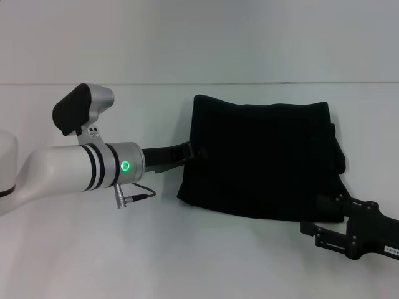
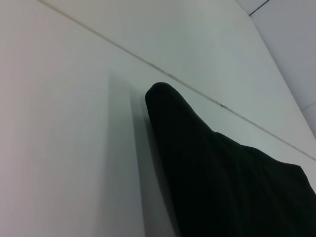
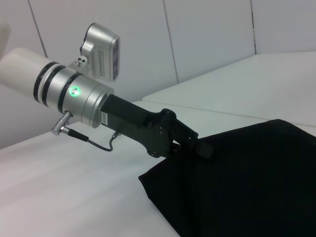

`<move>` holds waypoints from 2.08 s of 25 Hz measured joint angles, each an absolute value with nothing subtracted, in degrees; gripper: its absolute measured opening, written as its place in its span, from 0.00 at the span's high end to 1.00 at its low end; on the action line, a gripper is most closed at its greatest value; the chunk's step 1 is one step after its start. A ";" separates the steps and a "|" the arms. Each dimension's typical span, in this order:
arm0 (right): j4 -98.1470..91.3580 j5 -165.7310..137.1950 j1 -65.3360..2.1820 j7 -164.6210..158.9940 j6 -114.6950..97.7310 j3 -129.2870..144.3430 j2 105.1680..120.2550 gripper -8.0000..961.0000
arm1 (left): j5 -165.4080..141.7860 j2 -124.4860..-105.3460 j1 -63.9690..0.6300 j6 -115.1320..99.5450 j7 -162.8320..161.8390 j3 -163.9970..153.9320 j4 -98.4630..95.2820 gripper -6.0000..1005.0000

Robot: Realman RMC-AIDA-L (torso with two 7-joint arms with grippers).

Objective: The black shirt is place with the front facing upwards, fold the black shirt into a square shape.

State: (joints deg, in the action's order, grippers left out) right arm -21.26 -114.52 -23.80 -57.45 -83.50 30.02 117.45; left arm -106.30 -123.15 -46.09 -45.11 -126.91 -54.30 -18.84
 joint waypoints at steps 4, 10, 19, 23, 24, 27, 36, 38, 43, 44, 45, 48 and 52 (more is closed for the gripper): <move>-21.27 -114.45 -24.13 -57.46 -83.58 30.01 117.28 0.22 | -106.15 -122.75 -45.74 -46.07 -127.15 -52.81 -18.83 0.69; -21.39 -114.08 -24.77 -57.58 -84.26 29.71 116.89 0.22 | -106.03 -121.92 -41.62 -50.22 -126.87 -44.10 -18.63 0.83; -23.32 -114.08 -25.05 -57.74 -84.74 27.88 117.37 0.22 | -105.99 -122.29 -32.99 -58.16 -126.80 -36.32 -18.60 0.85; -23.33 -114.08 -25.05 -57.74 -84.76 27.10 117.40 0.22 | -105.98 -122.37 -32.72 -59.05 -126.66 -36.47 -18.52 0.85; -23.34 -114.08 -25.05 -57.74 -84.76 26.97 117.40 0.22 | -105.99 -122.25 -32.90 -59.58 -126.32 -36.49 -18.53 0.85; -23.38 -114.08 -25.10 -57.74 -84.78 26.74 117.42 0.22 | -106.02 -121.85 -33.55 -61.29 -124.68 -36.63 -18.81 0.83; -23.44 -114.08 -25.47 -57.26 -84.82 22.96 117.74 0.22 | -106.58 -116.47 -33.96 -66.16 -118.47 -37.96 -20.82 0.74; -23.48 -114.06 -26.03 -57.18 -84.73 21.53 117.81 0.22 | -106.42 -115.23 -33.20 -69.24 -114.14 -37.76 -23.48 0.64; -23.59 -113.46 -27.43 -55.75 -84.60 20.71 118.18 0.22 | -107.66 -115.27 -30.79 -80.75 -94.79 -38.28 -31.28 0.35; -23.59 -113.34 -27.62 -54.88 -84.65 20.71 118.34 0.22 | -107.88 -115.65 -30.32 -82.71 -90.99 -38.25 -32.06 0.27; -23.59 -113.28 -27.78 -53.44 -84.70 20.84 118.58 0.22 | -108.09 -116.13 -29.76 -85.02 -86.27 -38.22 -32.62 0.23; -23.26 -113.48 -27.79 -48.12 -84.69 21.35 119.37 0.22 | -107.94 -117.68 -27.90 -89.86 -74.85 -38.01 -32.80 0.11; -20.56 -113.59 -26.93 -42.14 -84.41 21.97 119.97 0.22 | -108.05 -120.26 -24.75 -92.68 -62.94 -38.23 -32.75 0.07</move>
